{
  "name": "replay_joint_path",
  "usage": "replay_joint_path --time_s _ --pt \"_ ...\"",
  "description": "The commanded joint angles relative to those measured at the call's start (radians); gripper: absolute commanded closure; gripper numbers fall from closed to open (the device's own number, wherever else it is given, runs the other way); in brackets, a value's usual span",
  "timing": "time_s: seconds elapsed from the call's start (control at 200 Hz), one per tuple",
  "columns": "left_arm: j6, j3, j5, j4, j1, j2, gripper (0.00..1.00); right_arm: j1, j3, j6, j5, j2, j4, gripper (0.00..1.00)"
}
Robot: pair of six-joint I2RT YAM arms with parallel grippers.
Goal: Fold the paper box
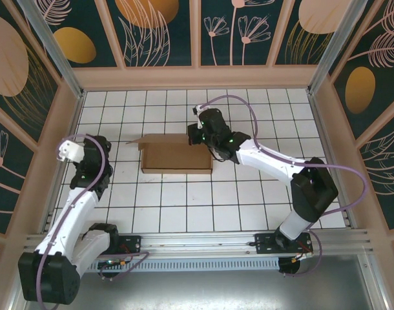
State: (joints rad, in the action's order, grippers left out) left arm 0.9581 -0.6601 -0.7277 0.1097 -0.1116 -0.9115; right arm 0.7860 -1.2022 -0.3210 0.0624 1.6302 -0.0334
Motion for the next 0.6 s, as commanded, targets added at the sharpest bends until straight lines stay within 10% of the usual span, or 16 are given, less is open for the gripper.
replay_joint_path --time_s 0.0,0.32,0.596 --pt "-0.186 -0.092 0.167 -0.017 -0.002 -0.005 0.51 0.022 0.07 -0.003 -0.02 -0.027 -0.011 0.97" --pt "-0.244 -0.127 0.97 -0.049 -0.008 -0.191 0.66 0.039 0.221 -0.013 -0.006 0.003 0.04 0.94" --pt "-0.253 0.033 1.071 -0.136 -0.085 -0.279 0.67 0.021 0.228 -0.027 -0.001 0.124 0.024 0.94"
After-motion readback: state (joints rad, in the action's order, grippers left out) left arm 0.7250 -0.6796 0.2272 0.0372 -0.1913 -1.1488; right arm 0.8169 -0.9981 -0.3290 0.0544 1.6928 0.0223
